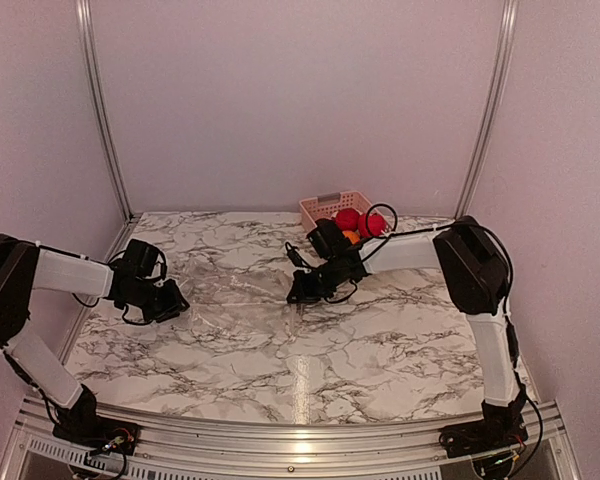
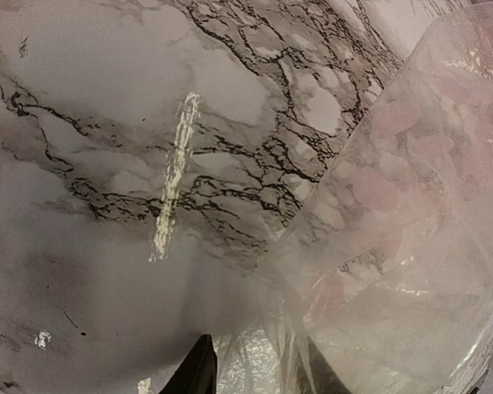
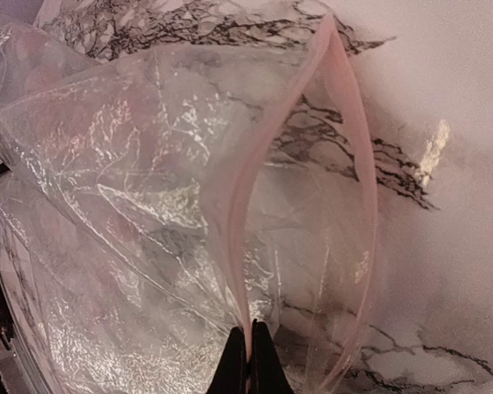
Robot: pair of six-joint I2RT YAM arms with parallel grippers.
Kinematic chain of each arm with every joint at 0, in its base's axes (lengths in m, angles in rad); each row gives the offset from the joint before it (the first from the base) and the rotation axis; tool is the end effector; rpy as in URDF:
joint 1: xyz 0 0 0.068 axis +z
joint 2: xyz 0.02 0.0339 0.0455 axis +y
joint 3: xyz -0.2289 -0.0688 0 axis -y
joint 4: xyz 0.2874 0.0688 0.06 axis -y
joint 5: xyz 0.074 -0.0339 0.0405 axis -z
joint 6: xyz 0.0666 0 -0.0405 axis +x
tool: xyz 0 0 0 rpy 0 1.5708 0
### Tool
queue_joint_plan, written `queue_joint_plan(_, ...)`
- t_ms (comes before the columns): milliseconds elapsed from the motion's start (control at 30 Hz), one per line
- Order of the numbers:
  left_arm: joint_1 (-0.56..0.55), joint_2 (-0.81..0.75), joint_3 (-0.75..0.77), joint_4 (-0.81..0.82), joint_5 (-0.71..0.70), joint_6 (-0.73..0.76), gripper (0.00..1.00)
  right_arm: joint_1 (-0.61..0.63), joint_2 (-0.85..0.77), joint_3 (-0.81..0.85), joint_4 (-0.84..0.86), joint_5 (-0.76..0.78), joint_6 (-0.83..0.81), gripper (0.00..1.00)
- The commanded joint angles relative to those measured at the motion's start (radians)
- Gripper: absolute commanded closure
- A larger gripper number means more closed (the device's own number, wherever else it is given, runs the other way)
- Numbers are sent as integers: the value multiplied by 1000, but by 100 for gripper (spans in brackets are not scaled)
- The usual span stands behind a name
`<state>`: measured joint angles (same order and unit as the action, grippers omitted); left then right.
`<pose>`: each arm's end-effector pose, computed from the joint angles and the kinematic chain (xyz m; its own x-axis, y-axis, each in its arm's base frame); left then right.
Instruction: Open the zip-top bag and remove the fake food
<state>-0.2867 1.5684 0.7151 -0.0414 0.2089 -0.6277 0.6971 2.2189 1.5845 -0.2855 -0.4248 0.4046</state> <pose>0.3229 -0.1096 0.0568 -0.8411 -0.3510 -0.4115 -0.1147 0.8593 -0.4984 0.3710 0.3464 0.0668 -0.8663 -0.2576 -0.4279 -0.4736 0.6958 0.5399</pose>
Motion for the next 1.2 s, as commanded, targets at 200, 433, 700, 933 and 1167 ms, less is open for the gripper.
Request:
queue_joint_plan(200, 25, -16, 96, -102, -24, 54, 30, 4, 45, 83, -62, 78, -17, 80)
queue_joint_plan(433, 42, -125, 209, -250, -56, 102, 1, -13, -154, 34, -64, 108, -20, 42)
queue_joint_plan(700, 59, -157, 444, -433, -80, 197, 1, -86, -365, -23, -34, 81, -12, 4)
queue_joint_plan(933, 63, -140, 614, -504, -86, 233, 1, -159, -586, -147, 53, 58, -48, 1)
queue_joint_plan(1167, 61, -138, 525, -433, -30, 243, 1, -228, -792, -386, 140, 86, -57, 1)
